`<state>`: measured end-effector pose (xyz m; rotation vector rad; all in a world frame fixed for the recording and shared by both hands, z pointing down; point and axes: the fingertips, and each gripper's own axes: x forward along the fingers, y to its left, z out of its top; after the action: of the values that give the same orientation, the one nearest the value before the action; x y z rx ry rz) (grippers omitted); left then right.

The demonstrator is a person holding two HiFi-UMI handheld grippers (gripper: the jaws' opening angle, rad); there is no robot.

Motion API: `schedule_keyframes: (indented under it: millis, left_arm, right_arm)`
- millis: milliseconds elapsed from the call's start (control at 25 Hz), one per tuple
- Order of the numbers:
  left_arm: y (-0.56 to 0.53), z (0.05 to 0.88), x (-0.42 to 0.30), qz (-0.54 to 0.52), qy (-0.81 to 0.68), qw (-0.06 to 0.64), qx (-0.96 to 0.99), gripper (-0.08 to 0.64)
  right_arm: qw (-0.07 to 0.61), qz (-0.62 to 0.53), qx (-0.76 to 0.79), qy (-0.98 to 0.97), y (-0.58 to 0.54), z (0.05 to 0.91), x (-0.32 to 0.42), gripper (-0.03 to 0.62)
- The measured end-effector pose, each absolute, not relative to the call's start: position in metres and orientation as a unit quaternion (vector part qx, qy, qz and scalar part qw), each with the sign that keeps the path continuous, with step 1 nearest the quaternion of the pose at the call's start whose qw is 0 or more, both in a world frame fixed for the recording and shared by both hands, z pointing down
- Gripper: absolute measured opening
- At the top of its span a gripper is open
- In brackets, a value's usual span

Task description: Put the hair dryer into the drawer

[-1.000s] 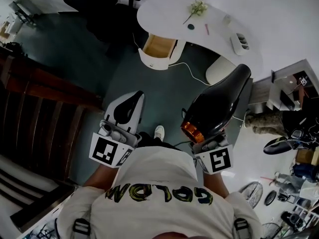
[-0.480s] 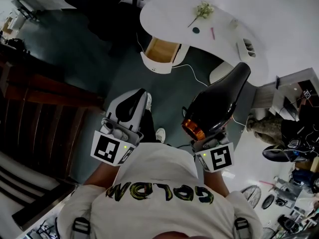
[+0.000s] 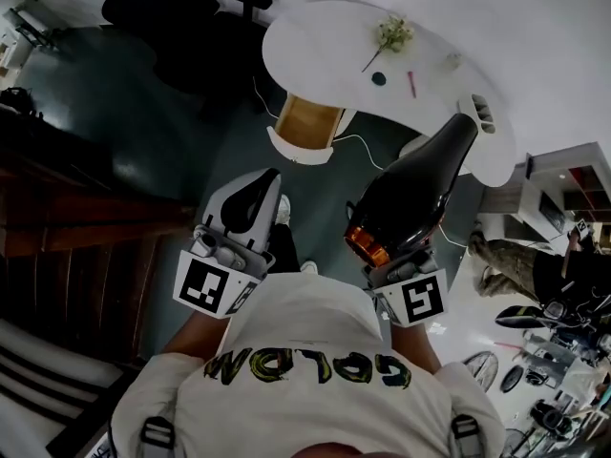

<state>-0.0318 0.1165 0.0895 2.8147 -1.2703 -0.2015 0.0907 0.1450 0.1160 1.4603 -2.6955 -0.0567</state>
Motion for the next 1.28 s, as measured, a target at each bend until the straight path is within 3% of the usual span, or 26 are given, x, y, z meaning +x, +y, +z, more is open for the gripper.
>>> schedule_keyframes:
  millis: [480, 1000, 1080, 1280]
  left_arm:
    - [-0.040, 0.088, -0.078, -0.065, -0.374, 0.028, 0.925, 0.012]
    - [-0.113, 0.096, -0.078, -0.066, -0.337, 0.044, 0.938, 0.014]
    - [-0.120, 0.102, -0.071, -0.068, -0.322, 0.065, 0.942, 0.069]
    - [-0.134, 0.130, -0.056, -0.049, -0.293, 0.111, 0.948, 0.094]
  right_arm:
    - [0.048, -0.026, 0.491, -0.869, -0.008, 0.112, 0.037, 0.252]
    - [0.067, -0.017, 0.487, -0.871, -0.074, 0.129, 0.020, 0.250]
    - [0.076, -0.018, 0.477, -0.876, -0.080, 0.136, 0.021, 0.250]
    - [0.116, -0.008, 0.447, -0.887, -0.088, 0.169, 0.022, 0.250]
